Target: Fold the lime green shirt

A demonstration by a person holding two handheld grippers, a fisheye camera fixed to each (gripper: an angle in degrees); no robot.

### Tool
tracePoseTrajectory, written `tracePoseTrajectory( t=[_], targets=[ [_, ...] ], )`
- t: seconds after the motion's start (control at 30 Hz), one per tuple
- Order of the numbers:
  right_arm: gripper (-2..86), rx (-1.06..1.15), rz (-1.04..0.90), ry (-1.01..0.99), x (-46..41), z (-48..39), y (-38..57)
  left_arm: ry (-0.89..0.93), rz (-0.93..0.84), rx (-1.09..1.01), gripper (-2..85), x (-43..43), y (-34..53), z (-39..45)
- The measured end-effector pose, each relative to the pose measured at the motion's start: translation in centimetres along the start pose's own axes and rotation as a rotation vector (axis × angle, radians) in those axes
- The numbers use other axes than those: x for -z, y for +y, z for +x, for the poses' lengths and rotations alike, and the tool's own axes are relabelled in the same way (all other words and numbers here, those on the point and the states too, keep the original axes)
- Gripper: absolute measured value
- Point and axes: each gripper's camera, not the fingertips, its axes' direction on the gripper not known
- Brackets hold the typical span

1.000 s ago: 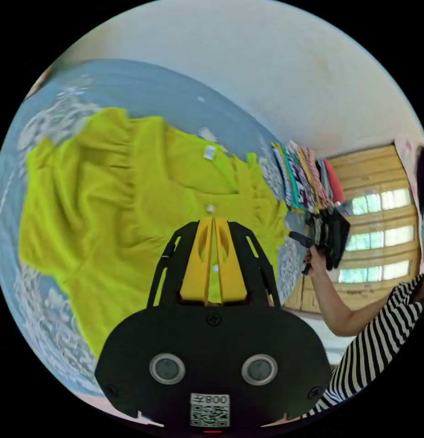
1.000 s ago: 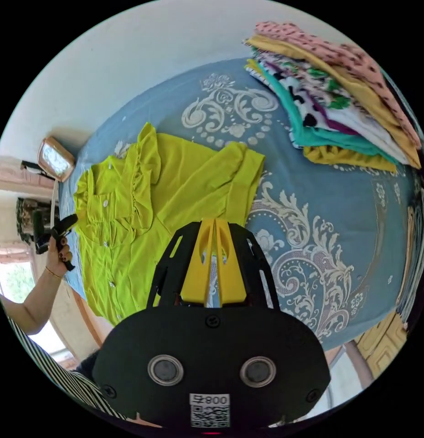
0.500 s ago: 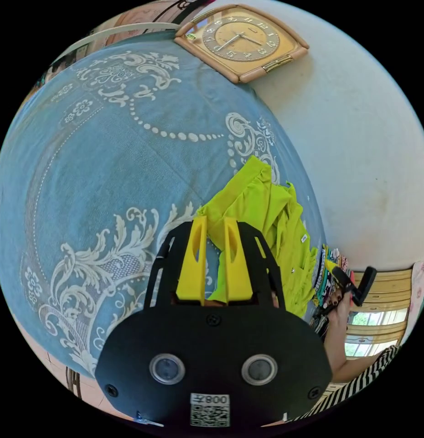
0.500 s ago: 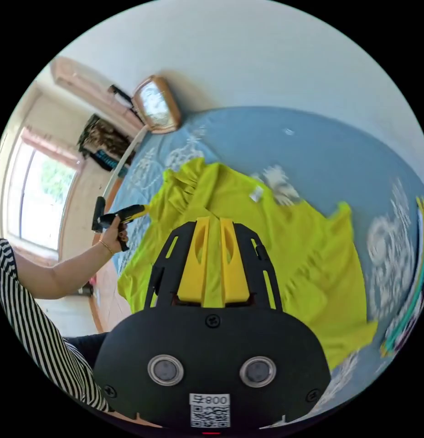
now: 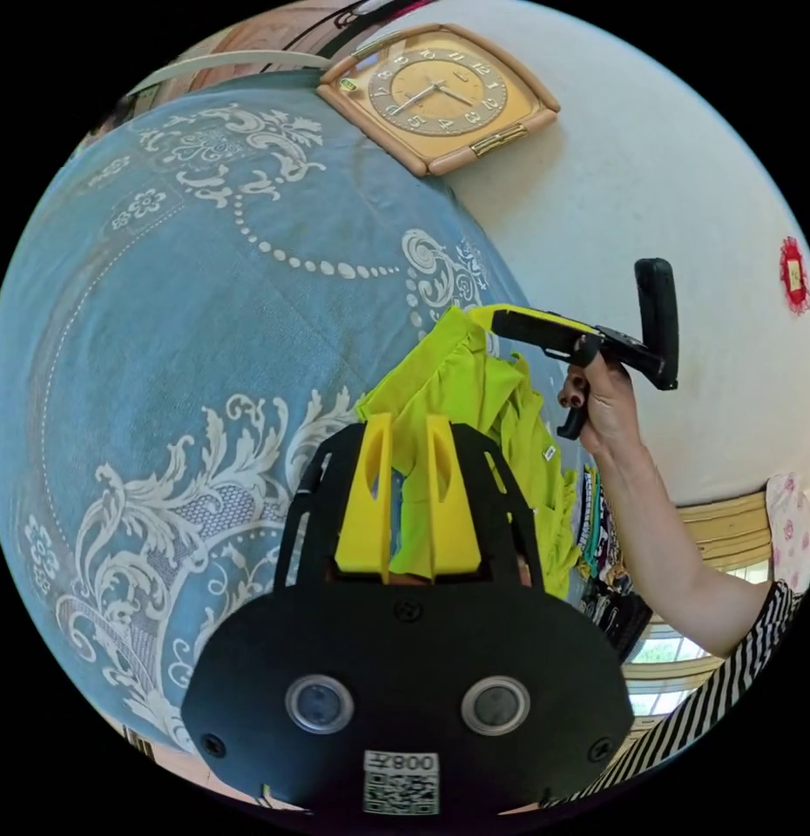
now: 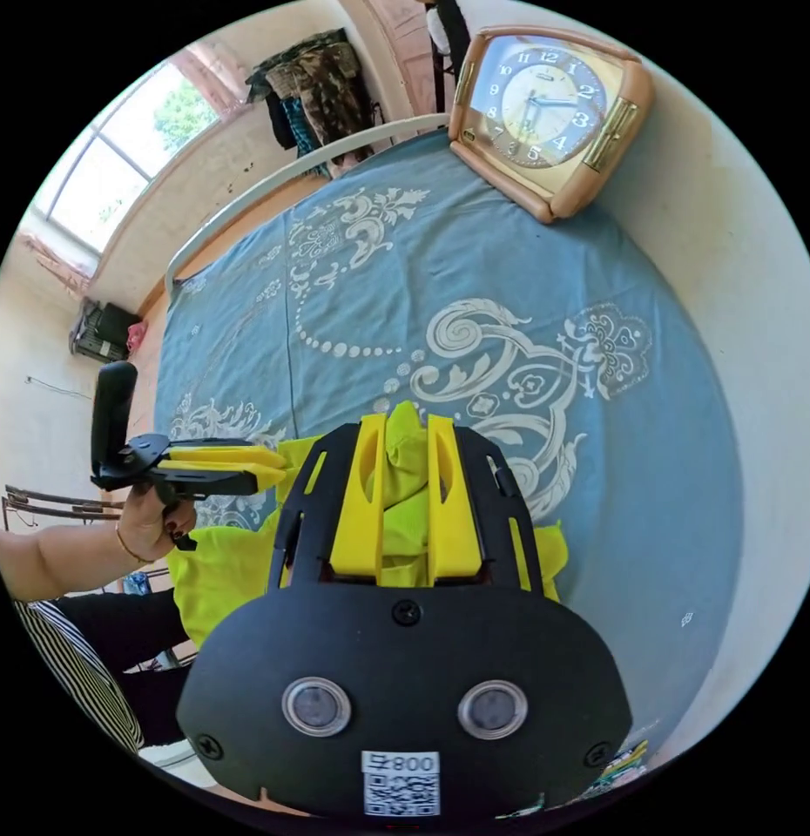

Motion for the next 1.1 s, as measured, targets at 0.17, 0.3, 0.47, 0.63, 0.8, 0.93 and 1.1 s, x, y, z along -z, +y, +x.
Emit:
tracePoseTrajectory(
  t=[0.17, 0.3, 0.47, 0.63, 0.8, 0.93, 1.1],
  targets=[
    [6.5, 0.009, -0.099, 0.046, -4.2, 0.2, -4.3, 0.049, -0.009, 0.087, 3.9, 3.4, -0.2, -1.7],
    [3.0, 0.047, -0.037, 0.005, -4.5, 0.2, -6.5, 0.086, -0.01, 0.1, 1.1, 6.4, -0.8, -2.0],
    [2.0, 0.152, 0.246, -0.161, -1.3, 0.0, -7.3, 0.127, 0.121, 0.021, 0.5, 14.4, 0.6, -1.0],
    [2.3, 0.241, 0.229, -0.203, -2.8, -0.3, -9.9, 0.08, 0.122, 0.006, 1.1, 17.8, 2.0, -1.0],
    [3.9, 0.037, 0.071, -0.074, -6.9, 2.5, -11.7, 0.079, 0.043, 0.042, 4.8, 17.5, 1.9, -1.5],
    [6.3, -0.044, 0.196, -0.077, -5.3, 4.2, -10.3, 0.094, 0.025, 0.054, 7.5, 17.5, 0.5, -1.0],
    [7.5, -0.078, 0.21, -0.142, -5.7, 5.7, -9.5, 0.072, -0.018, 0.073, 5.0, 16.8, -1.6, -0.3]
  ],
)
